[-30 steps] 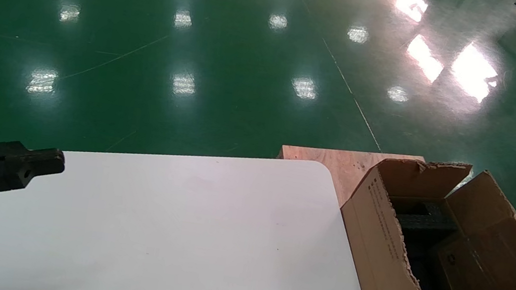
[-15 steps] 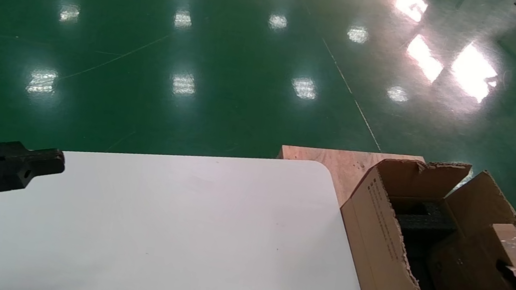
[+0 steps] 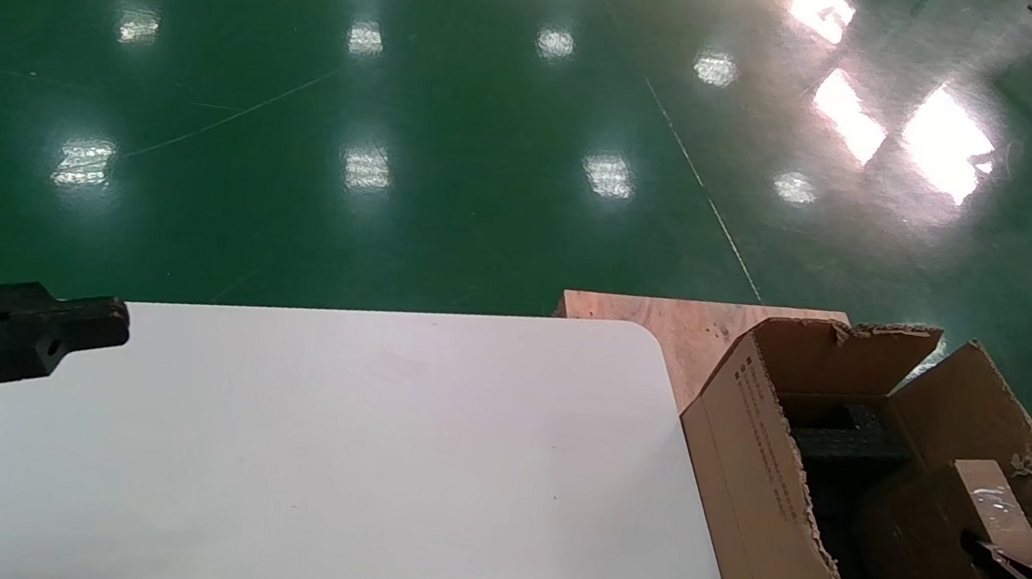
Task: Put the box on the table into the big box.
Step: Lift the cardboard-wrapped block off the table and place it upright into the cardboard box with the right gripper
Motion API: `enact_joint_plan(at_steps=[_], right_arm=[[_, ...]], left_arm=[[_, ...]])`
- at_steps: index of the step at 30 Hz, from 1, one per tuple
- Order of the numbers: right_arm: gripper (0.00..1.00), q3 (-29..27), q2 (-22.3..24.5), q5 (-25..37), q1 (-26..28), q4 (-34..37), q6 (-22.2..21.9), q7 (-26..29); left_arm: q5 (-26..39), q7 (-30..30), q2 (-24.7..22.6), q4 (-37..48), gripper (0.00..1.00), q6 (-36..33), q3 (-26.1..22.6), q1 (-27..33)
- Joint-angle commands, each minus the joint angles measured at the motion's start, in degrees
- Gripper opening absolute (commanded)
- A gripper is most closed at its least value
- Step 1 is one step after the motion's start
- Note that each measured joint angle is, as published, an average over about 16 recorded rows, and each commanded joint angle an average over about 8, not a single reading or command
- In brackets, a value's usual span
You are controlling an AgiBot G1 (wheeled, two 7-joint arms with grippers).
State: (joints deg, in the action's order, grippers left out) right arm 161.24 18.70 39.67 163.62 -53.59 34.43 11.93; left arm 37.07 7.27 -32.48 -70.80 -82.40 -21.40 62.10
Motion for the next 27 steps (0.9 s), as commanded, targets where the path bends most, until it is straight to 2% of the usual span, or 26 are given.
enact_joint_plan(at_steps=[1, 4, 6, 8, 11, 12, 27], right_arm=[[0.00, 0.60, -0.25, 0.06, 0.08, 0.08, -0.07, 0.18], [0.03, 0.94, -0.57, 0.47, 0.03, -0.12, -0.09, 0.26], [0.26, 1.04, -0.83, 0.77, 0.01, -0.36, -0.11, 0.22], [0.51, 1.20, -1.16, 1.08, 0.04, -0.61, -0.17, 0.10], [0.89, 1.34, -1.62, 1.47, 0.07, -0.92, -0.23, -0.08], [0.98, 1.39, -1.70, 1.54, 0.08, -0.96, -0.25, -0.11], [1.00, 1.37, -1.56, 1.66, -0.13, -0.99, 0.09, -0.11]], left_arm=[[0.00, 0.00, 0.00, 0.00, 0.21, 0.00, 0.00, 0.00], [0.00, 0.00, 0.00, 0.00, 0.59, 0.00, 0.00, 0.00], [0.00, 0.00, 0.00, 0.00, 0.83, 0.00, 0.00, 0.00], [0.00, 0.00, 0.00, 0.00, 1.00, 0.00, 0.00, 0.00], [0.00, 0.00, 0.00, 0.01, 1.00, 0.01, 0.00, -0.01], [0.00, 0.00, 0.00, 0.01, 1.00, 0.01, 0.00, -0.01], [0.00, 0.00, 0.00, 0.01, 1.00, 0.02, 0.00, -0.02]])
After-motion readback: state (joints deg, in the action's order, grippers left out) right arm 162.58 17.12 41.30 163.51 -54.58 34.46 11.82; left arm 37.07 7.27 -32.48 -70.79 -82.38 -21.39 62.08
